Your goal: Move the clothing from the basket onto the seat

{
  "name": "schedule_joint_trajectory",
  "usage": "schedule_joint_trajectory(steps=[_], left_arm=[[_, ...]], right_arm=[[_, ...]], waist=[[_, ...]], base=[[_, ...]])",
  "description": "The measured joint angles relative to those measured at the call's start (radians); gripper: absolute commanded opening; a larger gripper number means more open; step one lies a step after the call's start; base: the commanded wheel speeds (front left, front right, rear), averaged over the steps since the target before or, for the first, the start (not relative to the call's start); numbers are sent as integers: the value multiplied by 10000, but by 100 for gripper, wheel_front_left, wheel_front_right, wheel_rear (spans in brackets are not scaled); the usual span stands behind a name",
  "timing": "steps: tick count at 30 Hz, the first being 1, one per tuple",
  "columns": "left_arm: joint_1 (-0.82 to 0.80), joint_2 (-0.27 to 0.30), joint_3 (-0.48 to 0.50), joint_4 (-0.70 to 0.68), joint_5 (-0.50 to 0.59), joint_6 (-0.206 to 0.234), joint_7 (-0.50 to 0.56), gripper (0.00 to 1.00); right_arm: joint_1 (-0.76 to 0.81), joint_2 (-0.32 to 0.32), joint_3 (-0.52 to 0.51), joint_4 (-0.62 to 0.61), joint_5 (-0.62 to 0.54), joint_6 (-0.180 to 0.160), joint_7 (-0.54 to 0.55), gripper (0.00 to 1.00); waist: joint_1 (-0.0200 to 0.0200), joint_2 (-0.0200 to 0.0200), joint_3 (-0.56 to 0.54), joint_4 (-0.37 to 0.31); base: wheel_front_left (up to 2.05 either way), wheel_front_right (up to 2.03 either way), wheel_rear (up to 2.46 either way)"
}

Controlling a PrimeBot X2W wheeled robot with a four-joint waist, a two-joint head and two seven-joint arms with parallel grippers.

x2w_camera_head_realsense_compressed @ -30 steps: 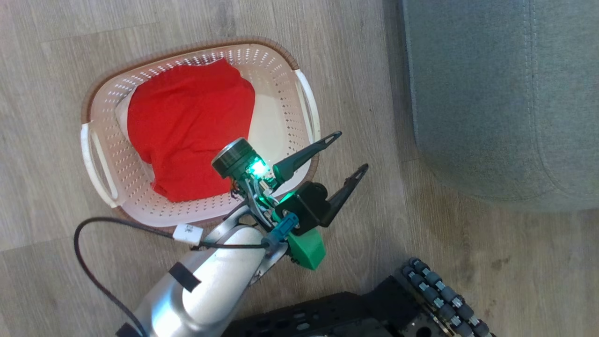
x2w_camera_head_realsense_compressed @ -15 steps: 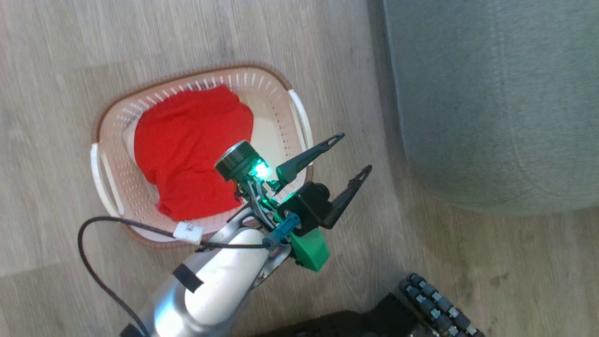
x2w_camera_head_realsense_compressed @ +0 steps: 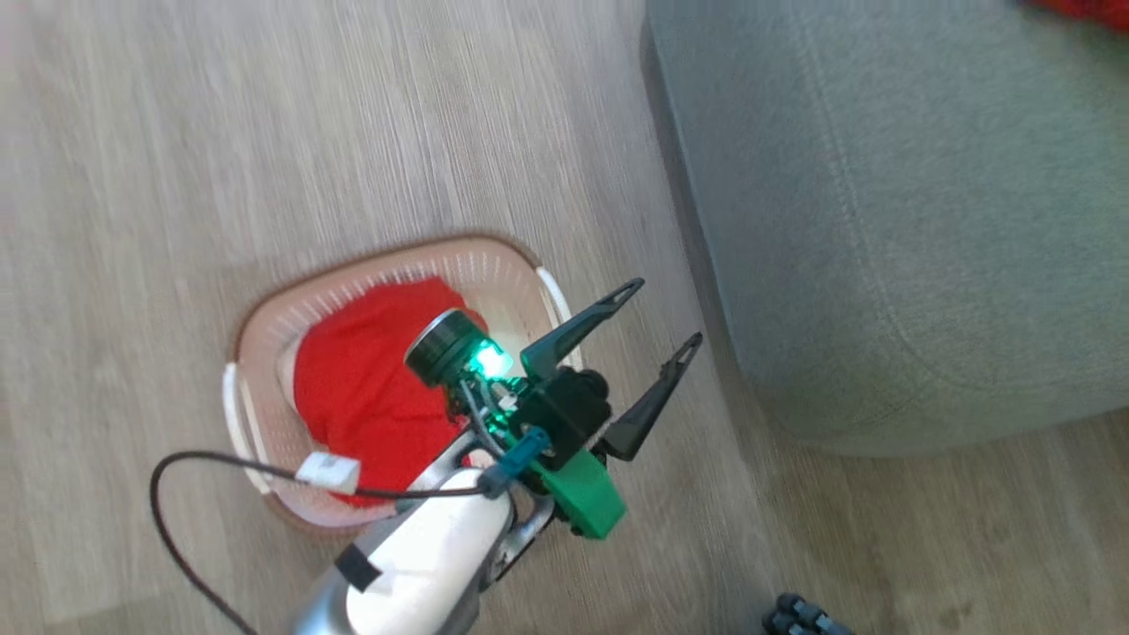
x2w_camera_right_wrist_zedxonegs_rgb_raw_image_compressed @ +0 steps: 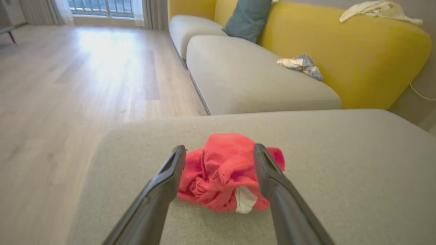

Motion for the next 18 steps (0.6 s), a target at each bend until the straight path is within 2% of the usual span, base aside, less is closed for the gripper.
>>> schedule_joint_trajectory(steps=[5, 11, 14, 18], left_arm=[[483, -27, 385, -343, -337, 176, 0, 100], [1361, -67, 1294, -721, -953, 529, 0, 100], [1696, -71, 1776, -855, -1057, 782, 0, 100], [2043, -84, 2452, -997, -1358, 1106, 0, 100]], right_arm=[[1176, -368, -35, -2395, -96, 0, 0, 100], [3074, -366, -865, -5020, -399, 0, -2, 100], [4063, -115, -1511, -5942, -731, 0, -2, 100], [5083, 608, -1935, -6853, -1296, 0, -2, 100]], waist=[[0, 0, -921, 113], [0, 0, -1855, 462], [-1, 1, -2210, 745], [0, 0, -2547, 1190]], base=[[0, 0, 0], [0, 0, 0], [0, 0, 0], [0, 0, 0]])
